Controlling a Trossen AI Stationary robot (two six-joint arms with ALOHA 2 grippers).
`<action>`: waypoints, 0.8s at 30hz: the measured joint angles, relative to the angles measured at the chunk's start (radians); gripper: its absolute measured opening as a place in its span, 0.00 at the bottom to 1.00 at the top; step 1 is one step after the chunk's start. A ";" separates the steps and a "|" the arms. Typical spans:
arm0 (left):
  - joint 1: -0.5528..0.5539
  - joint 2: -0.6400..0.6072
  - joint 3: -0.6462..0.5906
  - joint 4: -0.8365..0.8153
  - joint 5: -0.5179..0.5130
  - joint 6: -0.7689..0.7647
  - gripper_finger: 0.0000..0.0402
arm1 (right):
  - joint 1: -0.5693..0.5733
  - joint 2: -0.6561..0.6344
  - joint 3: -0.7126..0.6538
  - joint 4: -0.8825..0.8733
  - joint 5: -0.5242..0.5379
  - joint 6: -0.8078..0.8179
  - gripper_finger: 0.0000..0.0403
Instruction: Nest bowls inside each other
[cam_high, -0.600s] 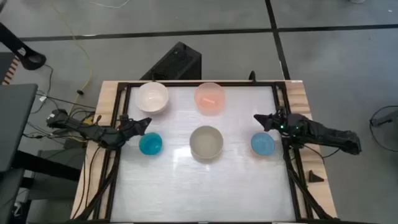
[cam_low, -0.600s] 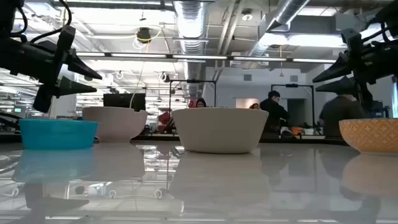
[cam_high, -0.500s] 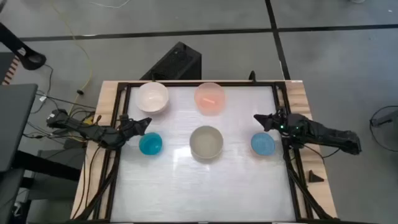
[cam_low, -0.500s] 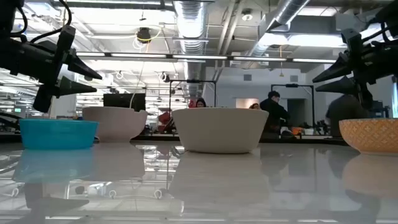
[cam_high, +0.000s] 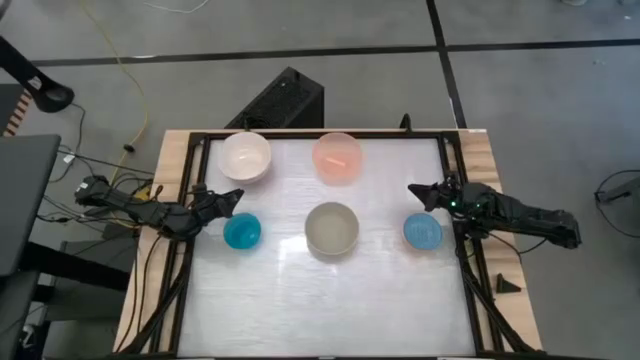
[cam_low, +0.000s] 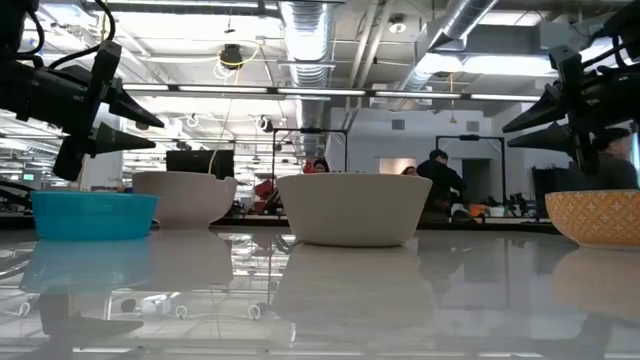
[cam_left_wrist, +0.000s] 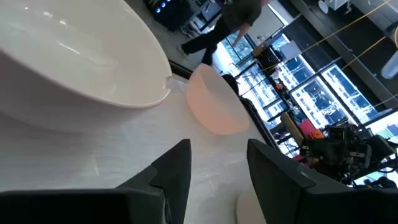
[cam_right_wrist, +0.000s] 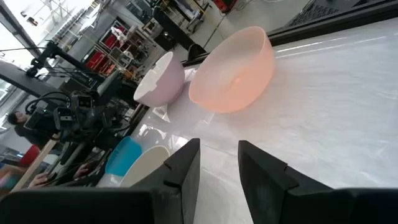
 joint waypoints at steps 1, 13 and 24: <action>0.000 0.000 0.000 0.000 0.000 0.000 0.36 | 0.000 0.000 0.000 0.001 0.000 0.001 0.35; 0.001 0.000 0.000 0.169 -0.028 -0.241 0.36 | 0.001 0.052 0.001 0.526 -0.201 0.002 0.35; 0.083 0.000 0.007 0.762 0.373 0.248 0.36 | 0.002 0.384 0.001 0.894 -0.339 0.029 0.35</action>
